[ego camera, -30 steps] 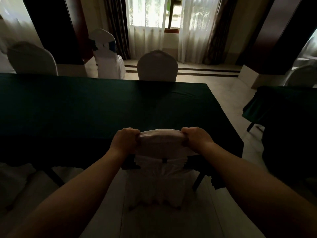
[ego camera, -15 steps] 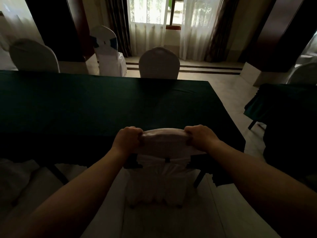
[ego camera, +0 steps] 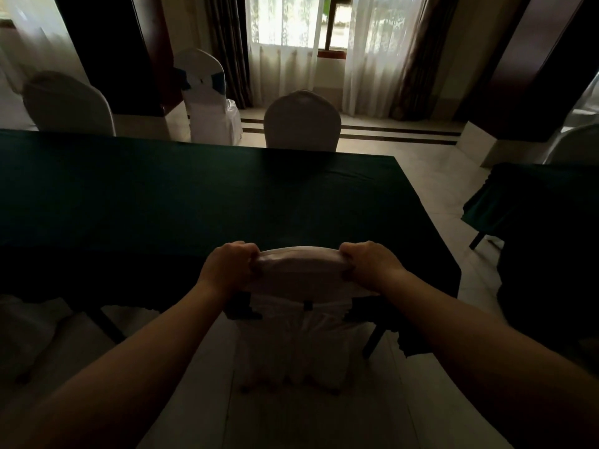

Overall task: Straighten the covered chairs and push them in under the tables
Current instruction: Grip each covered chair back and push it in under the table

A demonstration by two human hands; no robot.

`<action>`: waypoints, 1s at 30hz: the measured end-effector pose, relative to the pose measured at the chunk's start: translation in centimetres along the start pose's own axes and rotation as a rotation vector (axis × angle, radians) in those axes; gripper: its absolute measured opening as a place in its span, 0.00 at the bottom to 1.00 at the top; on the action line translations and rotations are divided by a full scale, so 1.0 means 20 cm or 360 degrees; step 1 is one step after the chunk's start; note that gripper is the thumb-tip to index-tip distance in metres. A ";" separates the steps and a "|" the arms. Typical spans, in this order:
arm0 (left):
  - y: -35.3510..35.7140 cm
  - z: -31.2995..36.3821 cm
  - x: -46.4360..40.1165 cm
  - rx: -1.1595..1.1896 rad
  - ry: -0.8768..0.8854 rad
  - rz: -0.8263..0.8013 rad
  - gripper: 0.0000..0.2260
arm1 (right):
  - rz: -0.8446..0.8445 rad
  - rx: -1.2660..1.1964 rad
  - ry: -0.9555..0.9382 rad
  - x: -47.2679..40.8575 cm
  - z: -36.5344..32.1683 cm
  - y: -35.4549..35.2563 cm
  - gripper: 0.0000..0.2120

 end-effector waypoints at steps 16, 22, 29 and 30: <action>-0.46 -0.64 0.36 0.0014 -0.0845 0.0077 0.47 | 0.0021 -0.0387 -0.0706 -0.47 -0.78 -0.11 0.41; -0.79 -1.39 0.69 -0.0014 -0.1125 0.0282 0.43 | -0.0078 -0.0405 -0.1020 -0.79 -1.64 -0.11 0.39; -1.23 -2.25 1.05 -0.0134 -0.1332 0.0380 0.43 | -0.0104 -0.0488 -0.1212 -1.10 -2.67 -0.15 0.36; -1.31 -2.38 1.09 -0.0160 -0.1354 0.0395 0.43 | -0.0086 -0.0489 -0.1236 -1.15 -2.82 -0.16 0.36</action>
Point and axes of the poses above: each hand's wrist, its own x-axis away from the middle knuckle, its own y-axis out of the palm, z = x × y, the point moved 1 cm from there along -x, towards the middle knuckle, and after that the axes turned 11 degrees about -y, right-handed, at the moved point
